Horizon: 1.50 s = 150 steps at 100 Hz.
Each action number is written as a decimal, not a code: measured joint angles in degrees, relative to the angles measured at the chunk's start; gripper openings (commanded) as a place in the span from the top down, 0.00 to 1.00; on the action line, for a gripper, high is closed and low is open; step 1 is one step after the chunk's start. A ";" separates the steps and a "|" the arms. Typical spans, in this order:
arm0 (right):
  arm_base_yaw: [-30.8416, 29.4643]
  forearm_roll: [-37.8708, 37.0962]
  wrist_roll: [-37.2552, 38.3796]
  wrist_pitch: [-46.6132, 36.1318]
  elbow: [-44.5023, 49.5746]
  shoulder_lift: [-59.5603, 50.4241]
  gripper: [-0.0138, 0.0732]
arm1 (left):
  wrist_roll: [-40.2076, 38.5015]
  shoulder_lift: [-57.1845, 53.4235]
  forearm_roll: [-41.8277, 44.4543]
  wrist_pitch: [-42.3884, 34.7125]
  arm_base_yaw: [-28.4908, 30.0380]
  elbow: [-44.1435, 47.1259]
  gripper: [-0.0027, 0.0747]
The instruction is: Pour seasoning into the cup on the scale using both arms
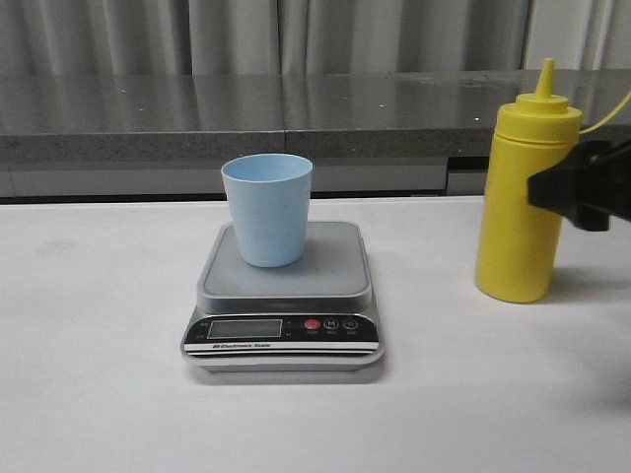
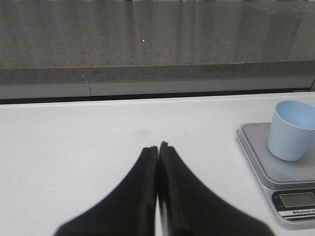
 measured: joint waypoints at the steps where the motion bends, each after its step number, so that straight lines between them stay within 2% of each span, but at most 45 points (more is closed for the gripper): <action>1: 0.00 0.29 0.00 0.23 0.43 -0.42 0.51 | 0.00 0.00 0.00 0.00 0.00 0.00 0.99; 16: 0.00 3.02 0.00 4.92 4.44 -10.71 0.85 | 0.00 0.00 0.00 0.00 0.00 0.00 0.99; 21: 0.00 4.34 0.00 7.20 5.62 -14.18 0.93 | 0.00 0.00 0.00 0.00 0.00 0.00 0.99; 35: 0.00 8.32 0.10 12.06 8.78 -23.41 0.92 | 0.00 0.00 0.00 0.00 0.00 0.00 0.99; 64: 0.00 9.40 0.10 15.29 14.85 -38.51 0.92 | 0.00 0.00 0.00 0.00 0.00 0.00 0.99; 110: -0.13 9.05 0.10 17.67 16.58 -53.59 0.92 | 0.00 0.00 0.00 0.00 0.00 0.00 0.99; 141: -7.41 9.01 0.10 17.42 19.32 -66.33 0.92 | 0.00 0.00 0.00 0.00 0.00 0.00 0.99; 150: -9.70 9.01 0.10 19.82 19.90 -69.36 0.92 | 0.00 0.00 0.00 0.00 0.00 0.00 0.99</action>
